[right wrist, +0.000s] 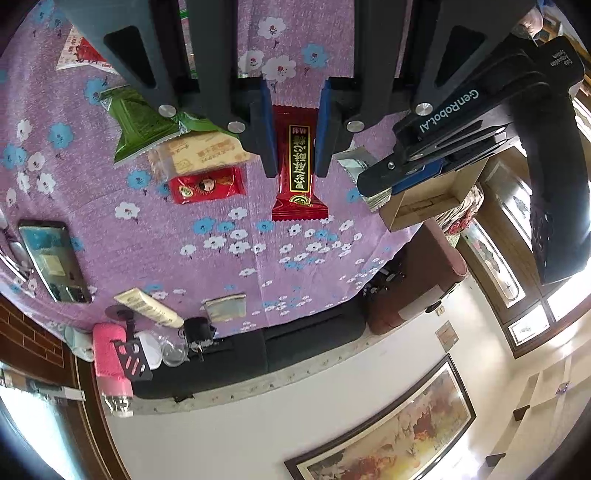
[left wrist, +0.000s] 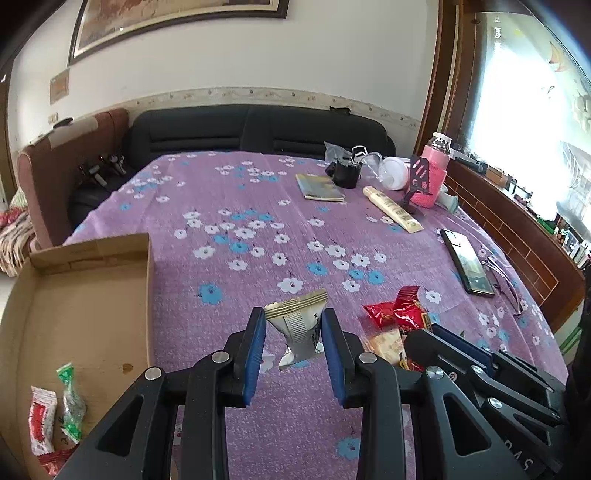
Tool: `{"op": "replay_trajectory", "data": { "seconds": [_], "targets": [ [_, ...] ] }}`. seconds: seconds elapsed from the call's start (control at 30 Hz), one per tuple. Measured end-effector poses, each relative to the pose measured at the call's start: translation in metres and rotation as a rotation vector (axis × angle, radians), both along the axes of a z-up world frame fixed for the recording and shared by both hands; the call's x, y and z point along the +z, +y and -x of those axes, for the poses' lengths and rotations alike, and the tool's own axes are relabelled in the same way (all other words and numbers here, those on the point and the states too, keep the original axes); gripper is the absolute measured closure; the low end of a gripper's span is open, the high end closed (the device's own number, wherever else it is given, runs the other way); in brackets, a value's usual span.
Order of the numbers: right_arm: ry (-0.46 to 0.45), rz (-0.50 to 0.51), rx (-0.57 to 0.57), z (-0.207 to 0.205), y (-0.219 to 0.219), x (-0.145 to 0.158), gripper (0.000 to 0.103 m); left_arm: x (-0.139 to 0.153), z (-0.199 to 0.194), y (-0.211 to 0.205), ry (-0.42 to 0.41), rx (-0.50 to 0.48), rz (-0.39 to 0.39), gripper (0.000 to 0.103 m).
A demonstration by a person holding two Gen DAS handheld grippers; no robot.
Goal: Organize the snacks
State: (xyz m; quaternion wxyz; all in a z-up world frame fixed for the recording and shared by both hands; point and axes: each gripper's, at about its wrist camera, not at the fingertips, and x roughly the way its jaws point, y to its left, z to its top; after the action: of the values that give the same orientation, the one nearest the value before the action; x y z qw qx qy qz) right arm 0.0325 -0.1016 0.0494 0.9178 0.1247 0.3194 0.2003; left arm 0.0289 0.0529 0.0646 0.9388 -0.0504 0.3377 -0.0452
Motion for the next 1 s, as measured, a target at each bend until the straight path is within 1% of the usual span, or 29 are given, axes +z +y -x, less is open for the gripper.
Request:
{"op": "replay_trajectory", "data": {
  "seconds": [0.33,0.7,1.0],
  "targets": [
    [-0.028,-0.001,0.008,0.0020,0.0006,0.0031,0.084,0.0048,0.0040,0.0008,-0.045,0.028,-0.029,0.071],
    [-0.076,0.012,0.012,0.0088,0.0037,0.0076,0.084,0.0087,0.0084,0.0017,-0.080,0.051,-0.044,0.071],
    [-0.079,0.013,0.011,0.0092,0.0039,0.0078,0.084,0.0101,0.0102,0.0012,-0.095,0.065,-0.058,0.071]
  ]
}}
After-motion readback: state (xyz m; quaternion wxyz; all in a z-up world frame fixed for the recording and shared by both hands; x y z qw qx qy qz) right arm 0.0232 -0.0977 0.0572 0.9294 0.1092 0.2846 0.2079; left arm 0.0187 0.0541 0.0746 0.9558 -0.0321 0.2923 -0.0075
